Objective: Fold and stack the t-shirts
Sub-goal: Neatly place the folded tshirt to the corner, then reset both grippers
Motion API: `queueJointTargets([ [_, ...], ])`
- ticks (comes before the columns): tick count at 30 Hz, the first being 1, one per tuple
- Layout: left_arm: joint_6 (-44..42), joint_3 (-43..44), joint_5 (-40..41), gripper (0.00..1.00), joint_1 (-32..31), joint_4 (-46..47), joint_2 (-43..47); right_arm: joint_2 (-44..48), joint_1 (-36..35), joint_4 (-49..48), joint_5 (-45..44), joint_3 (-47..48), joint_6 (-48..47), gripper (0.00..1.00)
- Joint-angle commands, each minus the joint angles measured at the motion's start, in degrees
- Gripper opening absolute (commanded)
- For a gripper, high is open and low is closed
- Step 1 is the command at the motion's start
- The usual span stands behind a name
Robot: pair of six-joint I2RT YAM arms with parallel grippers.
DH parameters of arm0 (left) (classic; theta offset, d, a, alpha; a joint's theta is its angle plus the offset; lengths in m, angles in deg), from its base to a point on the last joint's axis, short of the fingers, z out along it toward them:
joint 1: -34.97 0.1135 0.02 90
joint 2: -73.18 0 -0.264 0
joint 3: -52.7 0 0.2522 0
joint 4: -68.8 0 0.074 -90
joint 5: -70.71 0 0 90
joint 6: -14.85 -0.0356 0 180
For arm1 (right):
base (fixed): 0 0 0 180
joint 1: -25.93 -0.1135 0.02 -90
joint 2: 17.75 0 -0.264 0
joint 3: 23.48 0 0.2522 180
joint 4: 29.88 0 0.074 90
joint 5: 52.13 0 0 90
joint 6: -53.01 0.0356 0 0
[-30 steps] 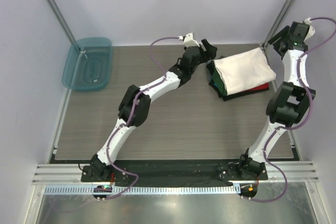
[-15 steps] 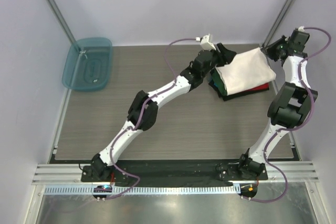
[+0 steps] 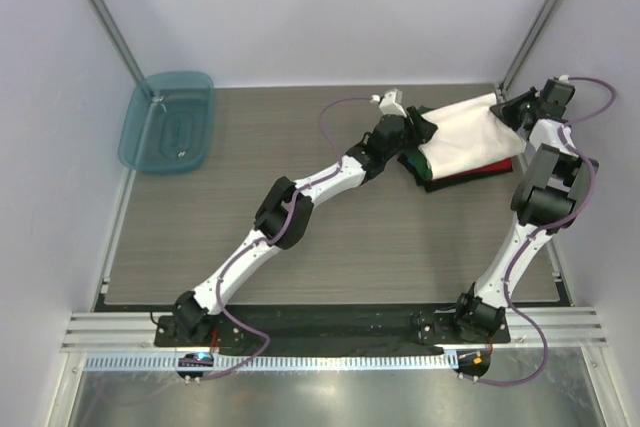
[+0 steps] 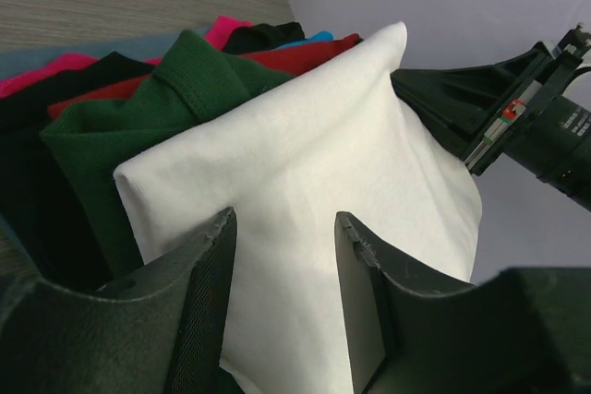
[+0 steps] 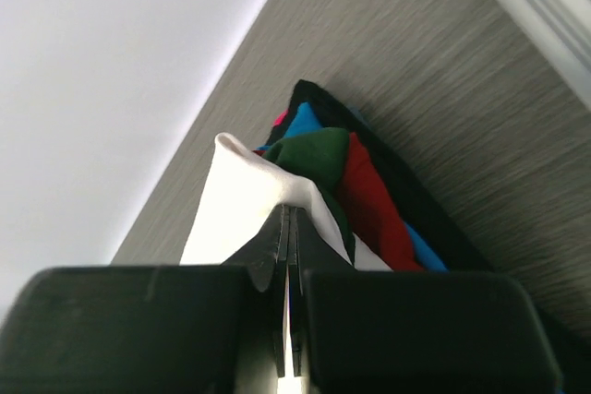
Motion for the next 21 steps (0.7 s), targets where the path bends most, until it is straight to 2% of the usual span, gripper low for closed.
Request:
queueJointTargets([
  [1, -1.1, 0.3, -0.2, 0.48, 0.7, 3.3, 3.1, 3.7, 0.3, -1.6, -7.9, -1.3, -2.2, 0.01],
  [6, -6.1, -3.2, -1.1, 0.53, 0.7, 4.2, 10.9, 7.9, -0.6, 6.2, -15.6, 1.6, -6.2, 0.03],
  [10, -9.7, -8.4, -0.7, 0.56, 0.7, 4.0, 19.5, 16.8, -2.6, 9.4, -23.3, 1.3, -10.9, 0.10],
  [13, -11.9, -16.4, 0.3, 0.59, 0.7, 4.6, 28.3, 23.3, -4.2, 10.8, -27.1, -0.6, -13.6, 0.15],
  [15, -13.4, -23.8, 1.9, 0.63, 0.9, 3.7, 36.1, 27.8, -5.3, 11.0, -25.3, -2.4, -13.5, 0.19],
  [19, -15.6, -39.4, 8.5, 0.72, 1.0, 0.0, 50.9, 37.4, -12.9, 10.7, -26.3, -13.7, -15.1, 0.25],
  [20, -15.6, -46.5, 9.9, 0.77, 1.1, -0.7, 53.6, 39.0, -16.2, 9.4, -25.6, -15.9, -15.2, 0.26],
  [21, -14.3, -50.0, 11.0, 0.79, 1.9, -1.2, 56.9, 43.0, -17.4, 8.3, -24.4, -20.3, -15.0, 0.27],
])
